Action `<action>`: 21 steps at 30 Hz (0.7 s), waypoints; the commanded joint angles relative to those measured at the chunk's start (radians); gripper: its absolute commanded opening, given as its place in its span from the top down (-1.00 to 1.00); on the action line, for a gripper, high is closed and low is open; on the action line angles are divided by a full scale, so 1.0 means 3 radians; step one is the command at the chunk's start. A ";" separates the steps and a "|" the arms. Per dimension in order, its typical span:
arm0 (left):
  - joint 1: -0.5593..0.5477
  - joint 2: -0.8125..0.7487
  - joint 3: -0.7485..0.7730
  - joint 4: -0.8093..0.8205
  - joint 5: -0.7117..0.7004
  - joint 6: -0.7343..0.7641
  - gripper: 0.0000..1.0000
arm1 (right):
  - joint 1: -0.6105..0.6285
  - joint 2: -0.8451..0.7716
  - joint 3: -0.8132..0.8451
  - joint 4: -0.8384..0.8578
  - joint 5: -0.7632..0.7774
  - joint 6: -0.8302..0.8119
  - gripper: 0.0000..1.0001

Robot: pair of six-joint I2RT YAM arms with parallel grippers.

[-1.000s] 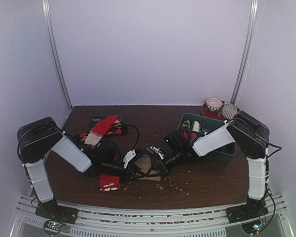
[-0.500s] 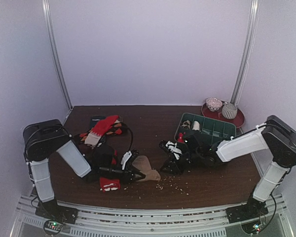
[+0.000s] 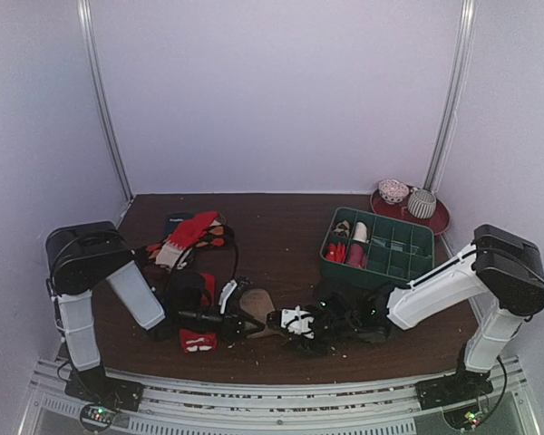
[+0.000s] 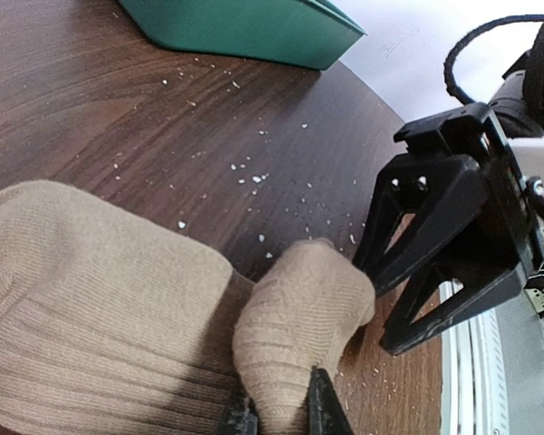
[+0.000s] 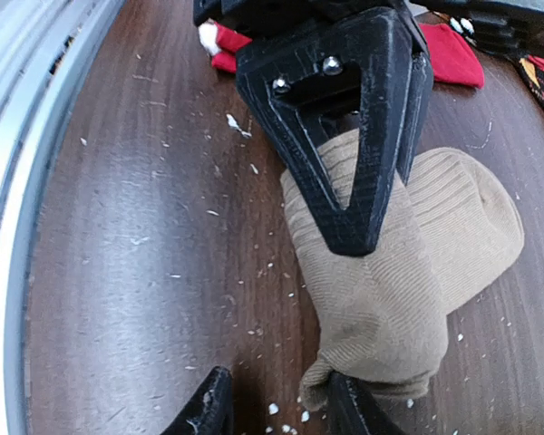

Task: Roll the socks
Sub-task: Roll a pair of socks at the center of the board.

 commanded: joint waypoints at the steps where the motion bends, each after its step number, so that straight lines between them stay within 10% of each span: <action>1: -0.0021 0.0252 -0.0137 -0.1112 -0.0045 -0.0031 1.00 | 0.0052 0.0113 0.0103 0.0070 0.0452 -0.0308 0.24; 21: -0.0021 0.0298 -0.0078 -0.1175 -0.0003 0.0032 1.00 | 0.0157 -0.0047 -0.0041 0.0426 0.0635 -0.0442 0.19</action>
